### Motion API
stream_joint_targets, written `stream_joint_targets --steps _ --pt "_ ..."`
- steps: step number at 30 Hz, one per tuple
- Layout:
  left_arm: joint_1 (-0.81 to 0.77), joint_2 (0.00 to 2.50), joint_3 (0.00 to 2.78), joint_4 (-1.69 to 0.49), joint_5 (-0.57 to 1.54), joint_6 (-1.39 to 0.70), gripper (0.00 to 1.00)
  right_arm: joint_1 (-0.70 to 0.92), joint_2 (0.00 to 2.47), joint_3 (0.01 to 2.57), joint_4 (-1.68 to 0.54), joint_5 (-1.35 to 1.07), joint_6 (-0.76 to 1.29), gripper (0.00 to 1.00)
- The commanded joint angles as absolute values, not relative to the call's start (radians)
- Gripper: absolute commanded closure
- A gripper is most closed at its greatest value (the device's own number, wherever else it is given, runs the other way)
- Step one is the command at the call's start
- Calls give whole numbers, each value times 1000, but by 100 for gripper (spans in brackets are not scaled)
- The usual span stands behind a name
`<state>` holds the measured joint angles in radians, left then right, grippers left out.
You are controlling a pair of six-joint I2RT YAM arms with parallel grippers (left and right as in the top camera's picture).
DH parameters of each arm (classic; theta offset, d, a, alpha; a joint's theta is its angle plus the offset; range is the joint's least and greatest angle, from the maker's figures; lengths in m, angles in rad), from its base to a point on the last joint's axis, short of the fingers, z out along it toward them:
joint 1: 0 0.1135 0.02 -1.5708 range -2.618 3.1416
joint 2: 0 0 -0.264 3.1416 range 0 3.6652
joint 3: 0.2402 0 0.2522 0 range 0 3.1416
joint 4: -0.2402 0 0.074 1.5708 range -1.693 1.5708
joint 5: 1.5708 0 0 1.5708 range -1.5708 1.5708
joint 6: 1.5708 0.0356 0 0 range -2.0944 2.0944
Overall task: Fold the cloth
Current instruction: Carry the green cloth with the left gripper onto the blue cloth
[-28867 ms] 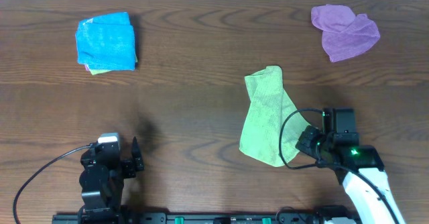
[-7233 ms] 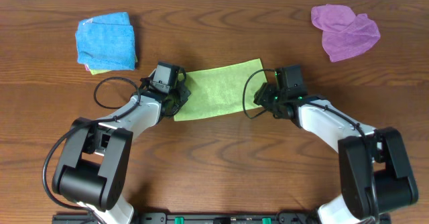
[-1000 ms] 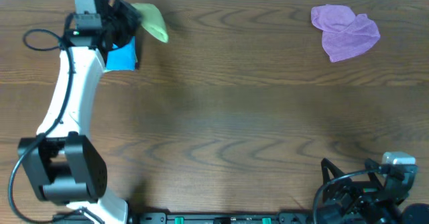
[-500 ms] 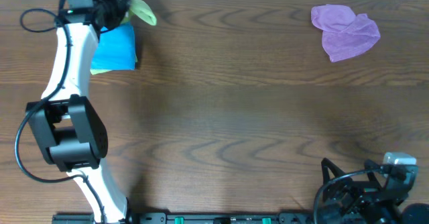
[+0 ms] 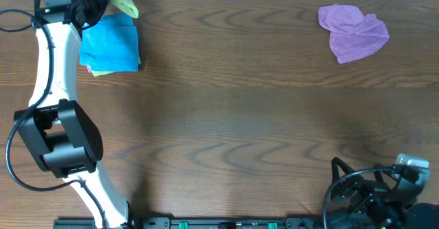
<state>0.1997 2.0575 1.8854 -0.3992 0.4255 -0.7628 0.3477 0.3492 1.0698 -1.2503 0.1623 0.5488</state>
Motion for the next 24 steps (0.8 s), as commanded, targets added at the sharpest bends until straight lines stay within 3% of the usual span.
stream_joint_targets --steps 1,18,24 --pt "211 2061 1918 -434 456 -718 94 338 345 1052 -1237 184 590 1" --pt "261 2052 1918 -735 486 -561 94 338 345 1052 -1211 184 590 1" --pt "262 2052 1918 -876 392 -494 94 338 345 1052 -1200 184 590 1"
